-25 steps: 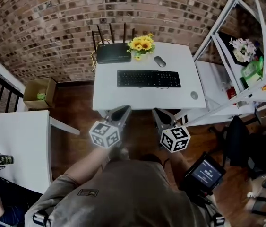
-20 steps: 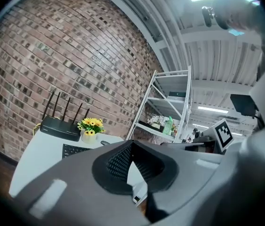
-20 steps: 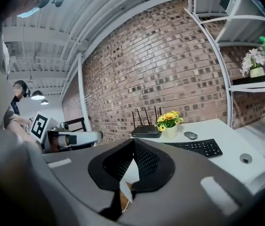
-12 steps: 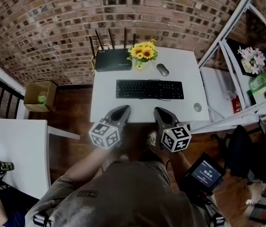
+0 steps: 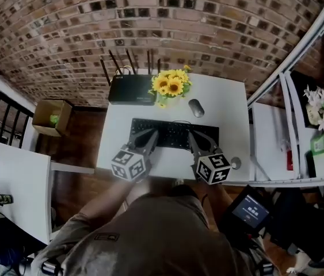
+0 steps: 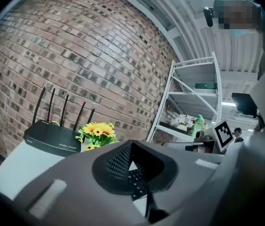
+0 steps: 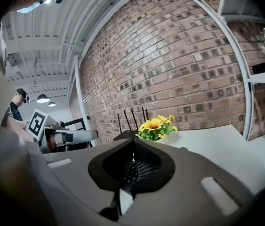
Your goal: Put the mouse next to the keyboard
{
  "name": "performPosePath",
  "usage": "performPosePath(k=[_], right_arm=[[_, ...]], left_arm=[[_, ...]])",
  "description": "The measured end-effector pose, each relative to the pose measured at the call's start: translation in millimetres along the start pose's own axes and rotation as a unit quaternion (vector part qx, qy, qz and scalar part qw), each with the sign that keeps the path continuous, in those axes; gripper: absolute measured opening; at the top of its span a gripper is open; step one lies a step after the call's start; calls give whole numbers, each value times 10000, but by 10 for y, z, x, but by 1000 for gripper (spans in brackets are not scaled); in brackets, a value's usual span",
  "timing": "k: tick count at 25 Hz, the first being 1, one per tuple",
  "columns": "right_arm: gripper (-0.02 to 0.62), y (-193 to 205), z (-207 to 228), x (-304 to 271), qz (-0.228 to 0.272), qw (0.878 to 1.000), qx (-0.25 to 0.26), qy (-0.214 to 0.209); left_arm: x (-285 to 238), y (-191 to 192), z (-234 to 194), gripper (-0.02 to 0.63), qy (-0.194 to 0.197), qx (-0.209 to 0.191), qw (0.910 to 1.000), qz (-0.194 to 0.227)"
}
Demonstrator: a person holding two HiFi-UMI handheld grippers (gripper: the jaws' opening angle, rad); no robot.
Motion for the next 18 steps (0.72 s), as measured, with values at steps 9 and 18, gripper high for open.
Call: performPosePath(k=[9, 18], right_arm=[[11, -44, 717, -390, -356, 9992, 162, -62], [57, 156, 1040, -822, -833, 9958, 272, 280]], left_arm=[[-619, 119, -87, -5, -367, 203, 9989, -196], [-820, 281, -262, -5, -331, 420, 9970, -561]])
Point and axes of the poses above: the fingertips, and each gripper's own axes: x backward along the fingers, z to its right, y out of its underside, the point moved 8 cm from there along x, backward along the fingers, and after that the axes turned 8 degrees about y, right-handed, at the moved point
